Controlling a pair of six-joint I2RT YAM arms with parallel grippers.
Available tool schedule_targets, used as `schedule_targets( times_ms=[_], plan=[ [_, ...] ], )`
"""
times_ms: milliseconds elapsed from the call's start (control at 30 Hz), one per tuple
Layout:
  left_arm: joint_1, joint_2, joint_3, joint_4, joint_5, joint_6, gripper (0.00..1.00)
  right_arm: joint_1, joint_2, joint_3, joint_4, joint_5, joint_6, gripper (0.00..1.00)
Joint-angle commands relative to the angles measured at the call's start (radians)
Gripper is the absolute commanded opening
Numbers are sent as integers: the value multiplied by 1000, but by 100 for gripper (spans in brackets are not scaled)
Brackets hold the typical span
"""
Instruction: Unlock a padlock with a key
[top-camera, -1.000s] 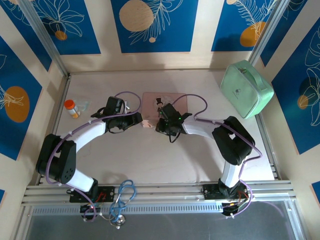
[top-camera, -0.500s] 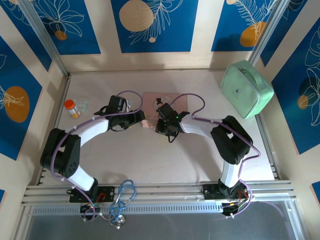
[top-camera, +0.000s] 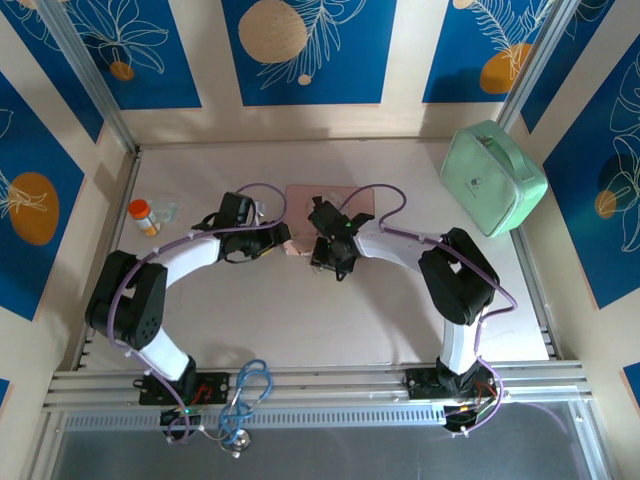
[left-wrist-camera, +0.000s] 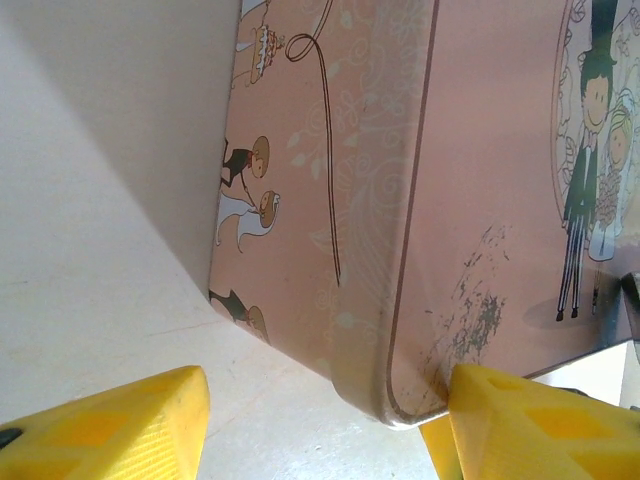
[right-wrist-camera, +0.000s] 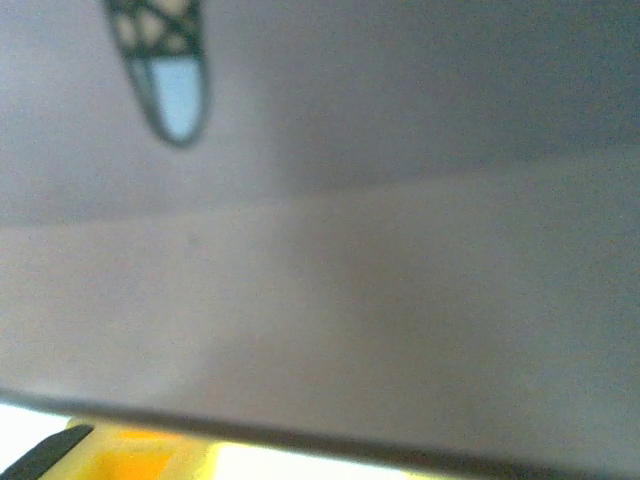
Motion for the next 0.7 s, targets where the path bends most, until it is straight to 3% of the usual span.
schedule_targets(
  times_ms=[0, 133, 333, 567, 667],
  plan=[
    [-8, -27, -34, -6, 16, -14, 63, 4, 21, -16, -88, -28, 42, 48],
    [-9, -31, -27, -9, 22, -11, 62, 16, -41, -38, -54, 15, 4, 54],
    [-9, -32, 2, -14, 24, -14, 62, 54, -210, -170, 94, 103, -110, 56],
    [-8, -19, 42, -24, 28, -14, 60, 42, -320, -343, 311, 98, -150, 46],
    [-8, -9, 54, -27, 30, -11, 59, 36, -315, -373, 354, 99, -142, 32]
  ],
)
